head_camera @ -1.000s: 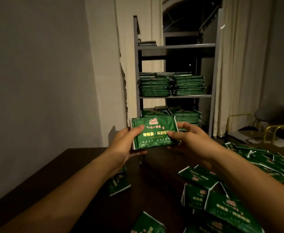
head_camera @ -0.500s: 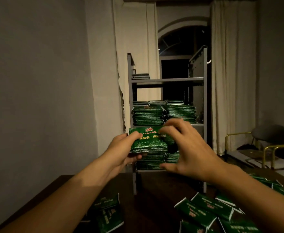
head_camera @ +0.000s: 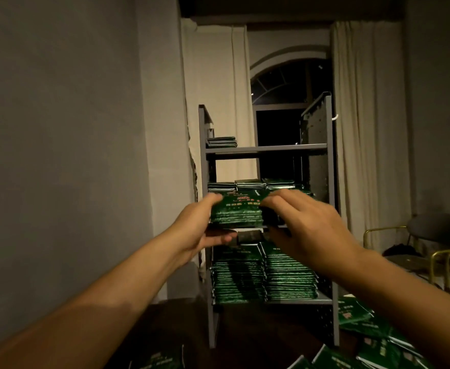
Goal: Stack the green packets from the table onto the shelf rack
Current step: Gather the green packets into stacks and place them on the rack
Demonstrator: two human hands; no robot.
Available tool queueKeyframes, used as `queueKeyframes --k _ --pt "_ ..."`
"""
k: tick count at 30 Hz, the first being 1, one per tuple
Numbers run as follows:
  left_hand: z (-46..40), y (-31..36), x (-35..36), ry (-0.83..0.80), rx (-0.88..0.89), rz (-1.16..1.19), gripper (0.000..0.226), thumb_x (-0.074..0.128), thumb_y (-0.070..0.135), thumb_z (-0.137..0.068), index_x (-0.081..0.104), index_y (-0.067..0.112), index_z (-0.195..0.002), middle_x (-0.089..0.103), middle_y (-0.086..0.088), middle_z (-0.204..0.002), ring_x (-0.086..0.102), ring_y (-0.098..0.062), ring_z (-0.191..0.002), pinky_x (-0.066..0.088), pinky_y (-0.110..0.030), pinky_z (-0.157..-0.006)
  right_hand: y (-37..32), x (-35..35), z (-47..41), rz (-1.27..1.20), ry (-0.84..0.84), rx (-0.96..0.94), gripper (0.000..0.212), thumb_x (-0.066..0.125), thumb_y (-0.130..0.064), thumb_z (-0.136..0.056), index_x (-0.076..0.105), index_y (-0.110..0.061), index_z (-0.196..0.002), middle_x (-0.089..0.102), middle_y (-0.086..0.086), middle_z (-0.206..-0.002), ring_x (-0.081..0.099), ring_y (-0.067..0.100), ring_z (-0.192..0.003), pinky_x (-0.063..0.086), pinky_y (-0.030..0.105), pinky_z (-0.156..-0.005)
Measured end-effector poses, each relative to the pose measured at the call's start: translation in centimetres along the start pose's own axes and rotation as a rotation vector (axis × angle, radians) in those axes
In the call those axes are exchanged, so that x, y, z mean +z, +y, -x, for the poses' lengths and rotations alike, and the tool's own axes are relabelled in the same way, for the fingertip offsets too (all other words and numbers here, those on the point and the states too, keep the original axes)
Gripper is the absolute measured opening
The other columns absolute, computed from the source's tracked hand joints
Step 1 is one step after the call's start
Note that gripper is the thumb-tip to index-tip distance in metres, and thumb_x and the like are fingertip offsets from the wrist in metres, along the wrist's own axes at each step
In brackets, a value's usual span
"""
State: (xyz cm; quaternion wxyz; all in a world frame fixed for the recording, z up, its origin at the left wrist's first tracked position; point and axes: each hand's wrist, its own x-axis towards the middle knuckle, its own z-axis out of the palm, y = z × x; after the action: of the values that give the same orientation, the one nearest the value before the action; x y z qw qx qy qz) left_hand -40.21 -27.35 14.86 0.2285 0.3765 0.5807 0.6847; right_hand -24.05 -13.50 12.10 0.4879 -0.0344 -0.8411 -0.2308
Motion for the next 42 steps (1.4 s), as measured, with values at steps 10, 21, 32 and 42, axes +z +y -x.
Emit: queueKeyframes --k 10,21,32,42 --pt "-7.3 -0.2 -3.9 0.147 1.045 -1.166 0.044 0.056 0.029 -0.102 0.05 0.02 -0.145 0.054 0.007 -0.14 0.04 -0.008 -0.133 0.026 -0.019 -0.11 4.7 4.4 -5.4 -0.015 0.018 0.215 0.038 0.079 -0.02 -0.08 0.064 -0.016 -0.115 0.067 0.003 -0.109 0.055 0.025 -0.103 0.048 0.038 -0.082" --pt "-11.9 -2.6 -4.0 0.216 1.163 -1.266 0.038 0.061 0.016 -0.099 0.059 0.013 -0.137 0.067 -0.003 -0.128 0.06 -0.019 -0.117 0.026 -0.033 -0.117 4.8 8.7 -7.9 -0.114 -0.061 0.25 0.036 0.071 -0.021 -0.089 0.06 -0.02 -0.123 0.063 -0.002 -0.117 0.051 0.019 -0.109 0.045 0.032 -0.088" --pt "-13.5 -3.9 -4.0 0.276 1.218 -1.466 0.04 0.059 0.016 -0.099 0.056 0.012 -0.139 0.064 -0.005 -0.133 0.053 -0.027 -0.13 0.021 -0.044 -0.123 5.4 9.5 -7.1 -0.106 -0.112 0.186 0.029 0.063 -0.036 -0.096 0.058 -0.022 -0.121 0.053 -0.002 -0.119 0.048 0.017 -0.106 0.034 0.023 -0.083" --pt "-14.2 -4.2 -4.2 0.32 1.158 -1.755 0.064 0.06 0.025 -0.095 0.039 0.004 -0.152 0.049 -0.014 -0.15 0.037 -0.034 -0.144 0.016 -0.054 -0.124 5.6 10.0 -7.4 -0.11 -0.148 0.179 0.03 0.058 -0.04 -0.098 0.055 -0.022 -0.122 0.053 -0.002 -0.114 0.051 0.018 -0.102 0.033 0.024 -0.081"
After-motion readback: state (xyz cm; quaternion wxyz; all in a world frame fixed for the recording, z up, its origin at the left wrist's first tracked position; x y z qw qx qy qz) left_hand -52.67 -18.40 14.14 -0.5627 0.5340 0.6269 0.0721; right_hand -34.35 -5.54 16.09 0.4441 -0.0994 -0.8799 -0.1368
